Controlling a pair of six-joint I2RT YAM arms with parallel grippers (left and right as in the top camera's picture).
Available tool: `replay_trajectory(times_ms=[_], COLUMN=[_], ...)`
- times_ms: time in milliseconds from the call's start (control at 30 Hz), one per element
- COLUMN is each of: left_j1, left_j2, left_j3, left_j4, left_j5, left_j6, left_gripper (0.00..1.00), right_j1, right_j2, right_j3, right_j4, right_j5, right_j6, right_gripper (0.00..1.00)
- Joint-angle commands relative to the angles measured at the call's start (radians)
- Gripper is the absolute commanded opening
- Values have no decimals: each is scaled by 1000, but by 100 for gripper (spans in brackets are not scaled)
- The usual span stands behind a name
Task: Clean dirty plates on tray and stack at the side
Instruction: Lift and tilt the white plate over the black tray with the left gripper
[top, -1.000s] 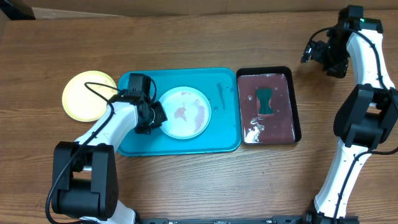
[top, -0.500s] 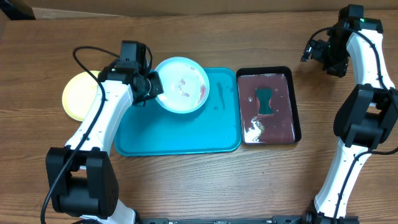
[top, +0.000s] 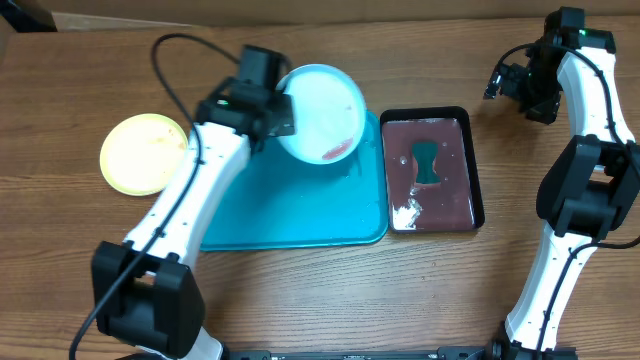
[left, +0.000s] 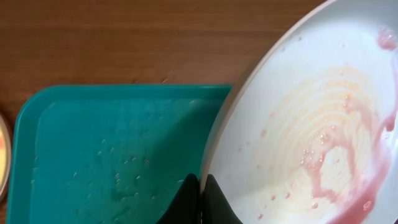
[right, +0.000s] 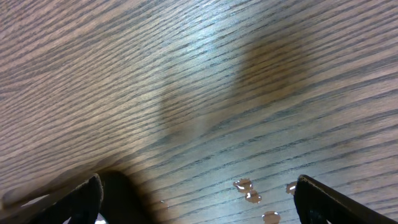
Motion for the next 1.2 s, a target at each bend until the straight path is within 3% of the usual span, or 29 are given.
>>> replay_trajectory(times_ms=[0,133,300,700,1167], left_j1=[-89,-181,-296,-539,-728], left_j2=[1,2,2,2,2], left_j3=[36,36,36,36,36], left_j4=[39,85,150,308,529], left_j5=[-89,-111,-278,-625,-966], left_j6=[18,19,62,392,719], left_gripper=[4,4,4,4,4], right_j1=[0,0,0,0,0], right_j2=[-38,-38,-38,-38,-38], right_j3=[24,24,24,24,24], right_j4=[3,3,3,3,3], right_j5=[-8,-8,-8,-8,-8], right_j6=[4,4,4,4,4], right_gripper=[100,100,100,100,100])
